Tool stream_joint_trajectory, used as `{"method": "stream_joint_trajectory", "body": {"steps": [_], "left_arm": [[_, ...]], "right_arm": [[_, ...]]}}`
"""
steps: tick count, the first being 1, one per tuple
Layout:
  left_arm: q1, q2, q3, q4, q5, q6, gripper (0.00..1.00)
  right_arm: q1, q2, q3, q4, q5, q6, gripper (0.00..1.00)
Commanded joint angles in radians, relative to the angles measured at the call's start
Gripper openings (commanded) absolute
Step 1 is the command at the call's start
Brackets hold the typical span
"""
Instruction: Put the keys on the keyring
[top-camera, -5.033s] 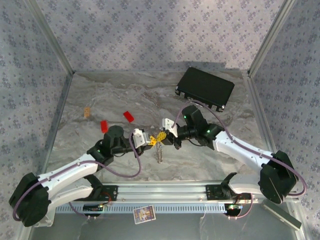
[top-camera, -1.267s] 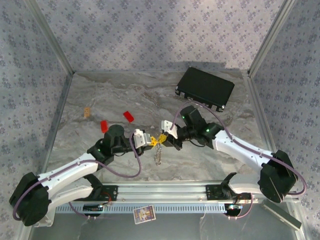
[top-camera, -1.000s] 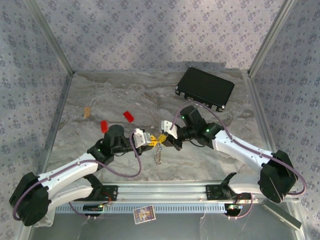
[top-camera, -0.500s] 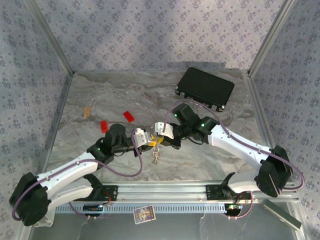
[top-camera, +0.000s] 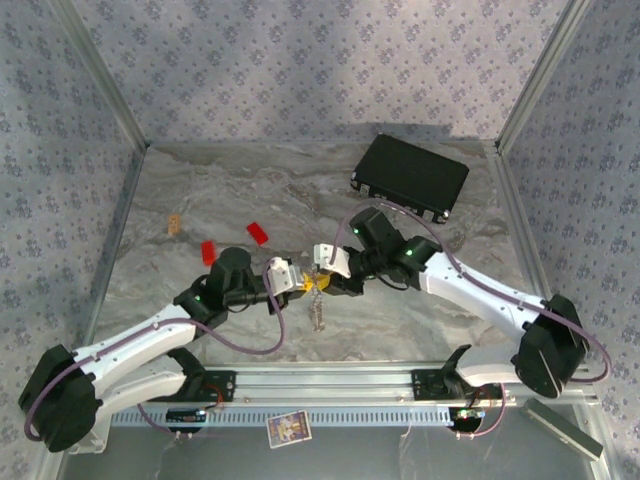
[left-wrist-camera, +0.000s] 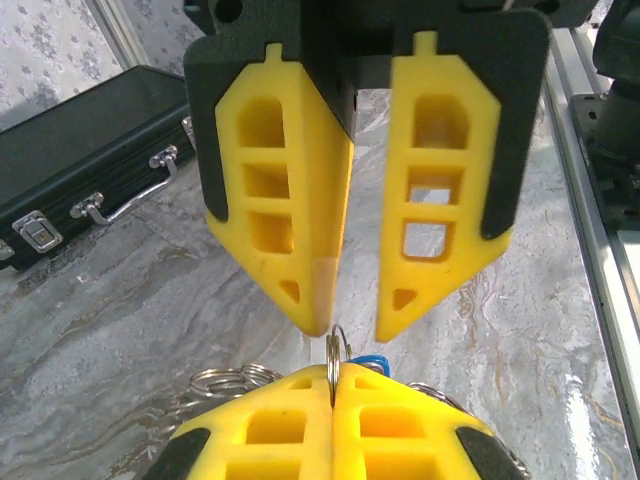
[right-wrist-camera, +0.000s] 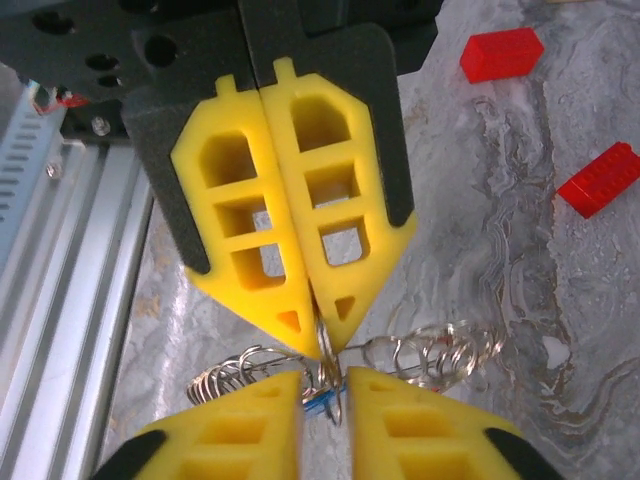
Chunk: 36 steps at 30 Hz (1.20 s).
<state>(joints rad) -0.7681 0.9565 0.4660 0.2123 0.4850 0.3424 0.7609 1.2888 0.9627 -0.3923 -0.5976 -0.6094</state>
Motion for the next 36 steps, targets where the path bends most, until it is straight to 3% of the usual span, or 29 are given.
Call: {"method": "stream_joint_trajectory", "body": {"steps": [1, 7, 20, 26, 36], "left_arm": [[-0.003, -0.029, -0.025, 0.109, 0.023, -0.041, 0.00], [-0.003, -0.036, -0.076, 0.204, 0.018, -0.101, 0.00], [-0.003, -0.015, -0.078, 0.229, 0.038, -0.102, 0.00], [-0.003, -0.018, -0.074, 0.219, 0.044, -0.097, 0.00], [-0.002, -0.018, -0.058, 0.242, 0.070, -0.101, 0.00]], "right_arm": [[-0.017, -0.034, -0.057, 0.105, -0.088, 0.081, 0.24], [-0.024, -0.045, -0.111, 0.179, -0.087, 0.119, 0.25], [-0.034, -0.032, -0.130, 0.213, -0.053, 0.131, 0.19], [-0.038, -0.036, -0.124, 0.206, -0.072, 0.127, 0.01], [-0.044, 0.005, -0.127, 0.189, -0.077, 0.121, 0.00]]}}
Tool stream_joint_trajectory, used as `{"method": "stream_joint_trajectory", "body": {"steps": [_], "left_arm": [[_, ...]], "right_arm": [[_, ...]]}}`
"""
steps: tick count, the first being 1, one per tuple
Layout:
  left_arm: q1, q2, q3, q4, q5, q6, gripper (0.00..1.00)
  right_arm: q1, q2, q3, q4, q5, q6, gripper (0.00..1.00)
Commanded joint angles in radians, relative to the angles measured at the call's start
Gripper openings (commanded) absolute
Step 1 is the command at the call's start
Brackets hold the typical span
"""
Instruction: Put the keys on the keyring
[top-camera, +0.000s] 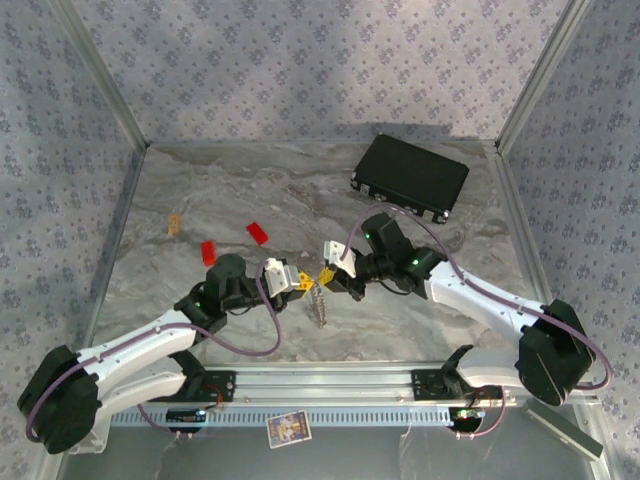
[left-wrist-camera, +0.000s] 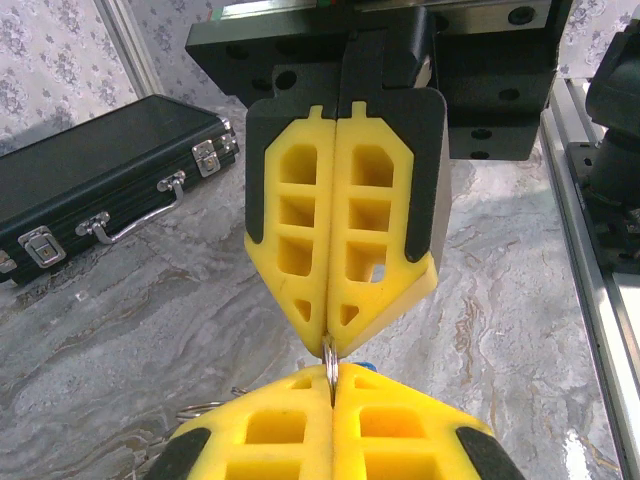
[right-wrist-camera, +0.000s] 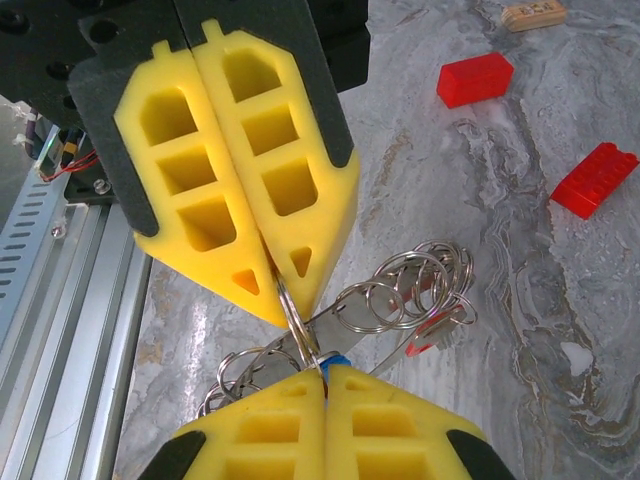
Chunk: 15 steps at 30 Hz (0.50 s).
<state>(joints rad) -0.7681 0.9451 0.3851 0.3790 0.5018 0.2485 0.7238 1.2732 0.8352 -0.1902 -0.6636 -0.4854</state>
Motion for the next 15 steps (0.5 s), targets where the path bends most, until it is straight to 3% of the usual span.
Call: {"method": "stream_joint_trajectory", "body": {"steps": [1, 6, 10, 15], "left_arm": [[-0.003, -0.003, 0.026, 0.075, 0.055, -0.005, 0.00], [-0.003, -0.006, 0.013, 0.079, 0.031, -0.001, 0.00], [-0.003, -0.003, 0.009, 0.087, 0.036, -0.010, 0.00], [-0.003, 0.004, 0.011, 0.100, 0.044, -0.018, 0.00]], "right_arm": [[-0.008, 0.021, 0.003, -0.015, -0.014, -0.002, 0.00], [-0.012, -0.025, -0.011, 0.004, -0.023, 0.010, 0.04], [-0.013, -0.051, -0.016, 0.023, -0.063, 0.022, 0.22], [-0.006, -0.034, -0.016, 0.044, -0.091, 0.038, 0.23]]}}
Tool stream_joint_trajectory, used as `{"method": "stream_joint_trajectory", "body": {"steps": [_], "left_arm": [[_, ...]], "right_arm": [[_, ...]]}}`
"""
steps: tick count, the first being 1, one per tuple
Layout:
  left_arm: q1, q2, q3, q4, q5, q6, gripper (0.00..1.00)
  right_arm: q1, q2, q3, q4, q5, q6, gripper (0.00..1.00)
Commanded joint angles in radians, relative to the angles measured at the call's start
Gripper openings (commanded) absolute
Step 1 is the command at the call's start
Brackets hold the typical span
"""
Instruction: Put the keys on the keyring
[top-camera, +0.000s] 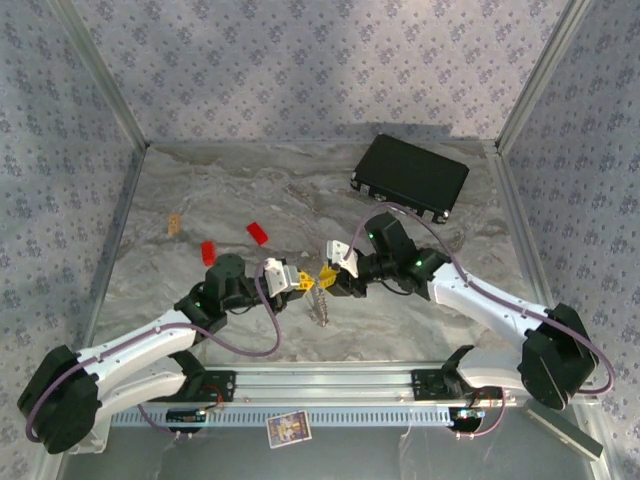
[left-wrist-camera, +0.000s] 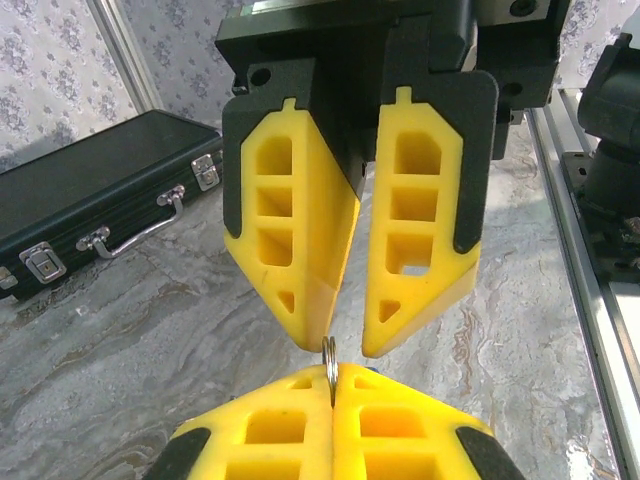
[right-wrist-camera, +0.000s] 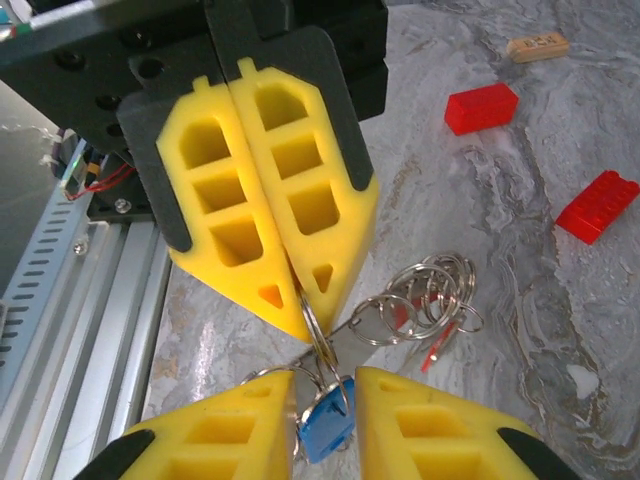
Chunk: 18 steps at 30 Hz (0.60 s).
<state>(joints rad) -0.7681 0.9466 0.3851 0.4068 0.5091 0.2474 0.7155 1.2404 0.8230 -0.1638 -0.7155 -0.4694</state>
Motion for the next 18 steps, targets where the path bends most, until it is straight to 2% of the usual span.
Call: {"method": "stream_joint_trajectory", "body": {"steps": [1, 7, 15, 17, 18], "left_arm": [[-0.003, 0.004, 0.011, 0.074, 0.039, -0.019, 0.00], [-0.003, 0.009, 0.011, 0.080, 0.049, -0.023, 0.00], [-0.003, 0.011, 0.012, 0.080, 0.050, -0.022, 0.00], [-0.003, 0.008, 0.017, 0.059, 0.038, -0.015, 0.01], [-0.003, 0.004, 0.023, 0.029, 0.022, -0.008, 0.06]], "right_arm": [[0.001, 0.003, -0.005, 0.019, -0.033, 0.022, 0.23], [0.004, 0.015, -0.007, 0.045, -0.025, 0.029, 0.20], [0.002, 0.031, 0.004, 0.060, -0.038, 0.027, 0.00], [0.002, 0.028, 0.009, 0.050, -0.037, 0.025, 0.00], [0.003, 0.027, 0.017, 0.035, -0.028, 0.017, 0.00]]}}
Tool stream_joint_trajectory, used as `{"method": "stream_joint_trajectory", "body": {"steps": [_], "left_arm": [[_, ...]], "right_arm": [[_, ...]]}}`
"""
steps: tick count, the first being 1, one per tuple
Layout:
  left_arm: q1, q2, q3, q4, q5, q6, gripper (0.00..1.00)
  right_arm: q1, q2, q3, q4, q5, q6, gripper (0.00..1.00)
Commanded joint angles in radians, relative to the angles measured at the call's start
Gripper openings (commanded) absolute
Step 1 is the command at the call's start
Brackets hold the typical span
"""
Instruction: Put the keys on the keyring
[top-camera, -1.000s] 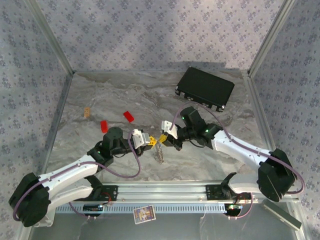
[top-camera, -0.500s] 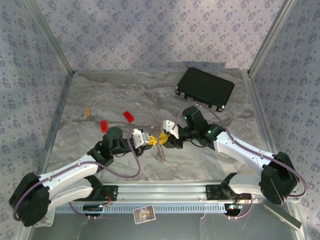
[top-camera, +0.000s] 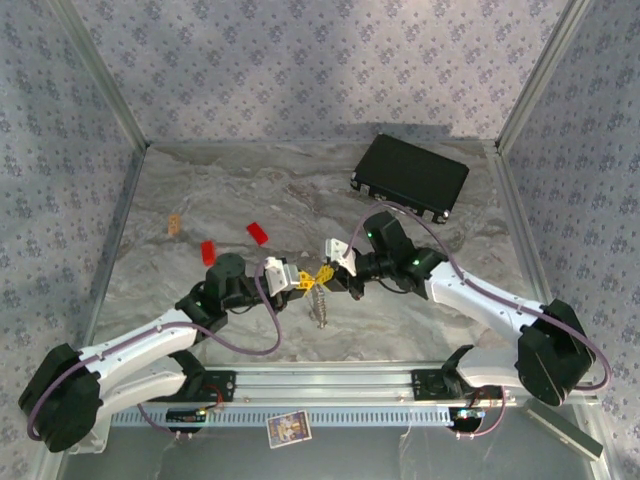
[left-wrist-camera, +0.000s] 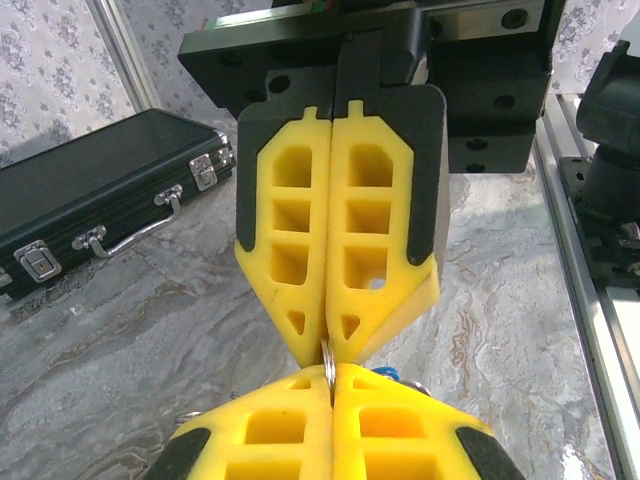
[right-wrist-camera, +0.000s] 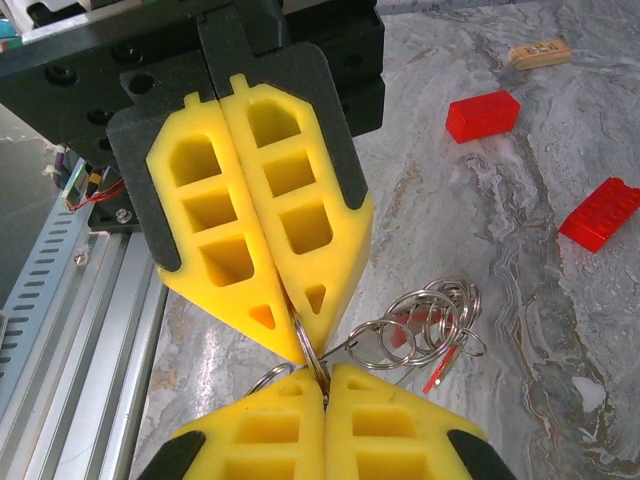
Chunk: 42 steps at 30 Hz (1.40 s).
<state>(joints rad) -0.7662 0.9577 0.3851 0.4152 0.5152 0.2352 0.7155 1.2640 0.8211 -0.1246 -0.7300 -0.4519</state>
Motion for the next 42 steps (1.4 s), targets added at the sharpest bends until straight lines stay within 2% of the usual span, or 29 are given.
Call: {"method": "stream_joint_trajectory", "body": {"steps": [1, 3, 6, 10, 16, 20, 22, 24, 31, 39, 42], "left_arm": [[-0.005, -0.010, 0.034, -0.018, -0.004, 0.019, 0.11], [-0.005, -0.015, 0.055, -0.100, -0.046, 0.052, 0.14], [-0.005, -0.013, 0.093, -0.210, -0.075, 0.108, 0.15], [-0.005, 0.000, 0.121, -0.252, -0.078, 0.137, 0.15], [-0.005, 0.023, 0.141, -0.260, -0.052, 0.157, 0.13], [-0.005, 0.017, 0.141, -0.253, -0.028, 0.160, 0.03], [-0.005, 0.009, 0.131, -0.243, -0.023, 0.156, 0.00], [-0.005, -0.002, 0.116, -0.224, -0.022, 0.147, 0.00], [-0.005, -0.017, 0.067, -0.135, -0.015, 0.104, 0.00], [-0.005, -0.015, 0.064, -0.125, -0.004, 0.098, 0.00], [-0.005, -0.015, 0.064, -0.123, 0.000, 0.098, 0.00]], "right_arm": [[0.005, 0.002, 0.029, -0.026, -0.001, -0.013, 0.00], [0.017, 0.003, 0.054, -0.086, 0.039, -0.049, 0.00], [0.041, 0.013, 0.103, -0.188, 0.089, -0.102, 0.00], [0.067, 0.032, 0.156, -0.272, 0.142, -0.149, 0.00], [0.094, 0.035, 0.198, -0.294, 0.170, -0.164, 0.00], [0.097, 0.028, 0.194, -0.276, 0.175, -0.156, 0.00], [0.086, 0.008, 0.164, -0.242, 0.175, -0.136, 0.10], [0.065, -0.012, 0.125, -0.208, 0.157, -0.114, 0.16], [0.023, -0.011, 0.063, -0.177, 0.107, -0.070, 0.22], [0.025, 0.018, 0.070, -0.155, 0.089, -0.071, 0.23], [0.025, 0.022, 0.074, -0.156, 0.085, -0.071, 0.19]]}}
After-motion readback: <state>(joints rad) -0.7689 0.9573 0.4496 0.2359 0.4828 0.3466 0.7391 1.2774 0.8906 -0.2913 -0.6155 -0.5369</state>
